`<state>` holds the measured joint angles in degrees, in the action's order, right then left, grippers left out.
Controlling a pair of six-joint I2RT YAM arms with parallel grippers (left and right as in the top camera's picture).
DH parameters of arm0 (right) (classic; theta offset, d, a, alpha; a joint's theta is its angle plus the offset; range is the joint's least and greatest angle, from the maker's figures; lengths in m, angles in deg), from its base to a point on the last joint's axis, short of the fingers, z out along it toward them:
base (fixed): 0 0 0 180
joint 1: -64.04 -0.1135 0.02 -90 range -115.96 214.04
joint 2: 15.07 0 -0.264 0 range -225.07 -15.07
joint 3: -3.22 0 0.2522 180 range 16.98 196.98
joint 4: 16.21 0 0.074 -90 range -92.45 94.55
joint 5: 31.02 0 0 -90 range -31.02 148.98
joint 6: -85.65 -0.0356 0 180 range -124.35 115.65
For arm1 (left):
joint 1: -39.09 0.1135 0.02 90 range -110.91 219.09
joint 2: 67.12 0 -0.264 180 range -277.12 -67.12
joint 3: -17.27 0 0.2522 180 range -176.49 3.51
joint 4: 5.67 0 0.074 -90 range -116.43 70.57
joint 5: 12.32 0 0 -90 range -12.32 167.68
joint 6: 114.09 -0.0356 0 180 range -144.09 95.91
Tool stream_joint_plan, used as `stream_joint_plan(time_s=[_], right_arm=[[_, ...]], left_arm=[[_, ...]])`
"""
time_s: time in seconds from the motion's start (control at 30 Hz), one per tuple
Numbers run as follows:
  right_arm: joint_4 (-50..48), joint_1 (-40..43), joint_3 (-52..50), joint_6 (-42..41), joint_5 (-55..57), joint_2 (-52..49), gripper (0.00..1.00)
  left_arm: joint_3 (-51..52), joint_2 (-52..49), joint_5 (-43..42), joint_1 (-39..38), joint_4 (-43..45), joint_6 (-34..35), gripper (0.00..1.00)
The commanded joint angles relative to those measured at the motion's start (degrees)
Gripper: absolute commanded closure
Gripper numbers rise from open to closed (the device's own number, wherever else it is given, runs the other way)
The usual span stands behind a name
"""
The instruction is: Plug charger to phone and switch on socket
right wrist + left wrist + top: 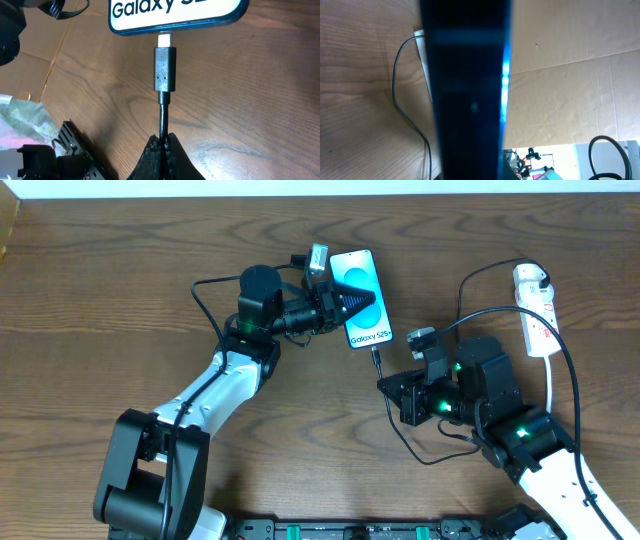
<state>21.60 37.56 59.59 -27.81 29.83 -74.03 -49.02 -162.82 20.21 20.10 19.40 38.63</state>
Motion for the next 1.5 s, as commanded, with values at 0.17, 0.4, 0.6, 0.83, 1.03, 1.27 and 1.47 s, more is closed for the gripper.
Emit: stream_joint_plan(time_s=[0.17, 0.4, 0.6, 0.83, 1.03, 1.27, 1.47], right_arm=[[-1.1, 0.2, 0.0, -0.3, -1.2, 0.6, 0.99], [-0.7, 0.2, 0.0, -0.3, -1.2, 0.6, 0.99], [0.4, 0.2, 0.0, -0.3, -1.2, 0.6, 0.99], [0.4, 0.2, 0.0, -0.3, -1.2, 0.6, 0.99], [-0.1, 0.2, 0.0, -0.3, -1.2, 0.6, 0.99], [-0.1, 0.2, 0.0, -0.3, -0.7, 0.6, 0.99], [-0.7, 0.2, 0.0, -0.6, 0.5, 0.6, 0.99]], left_arm=[[0.3, 0.2, 0.1, -0.1, 0.7, -1.0, 0.92], [0.3, 0.2, 0.1, -0.1, 0.7, -1.0, 0.93], [0.3, 0.2, 0.1, -0.1, 0.7, -1.0, 0.92], [0.3, 0.2, 0.1, -0.1, 0.7, -1.0, 0.93], [0.3, 0.2, 0.1, -0.1, 0.7, -1.0, 0.93], [0.3, 0.2, -0.1, -0.1, 0.7, -1.0, 0.93], [0.3, 0.2, -0.8, -0.1, 0.7, -1.0, 0.93]])
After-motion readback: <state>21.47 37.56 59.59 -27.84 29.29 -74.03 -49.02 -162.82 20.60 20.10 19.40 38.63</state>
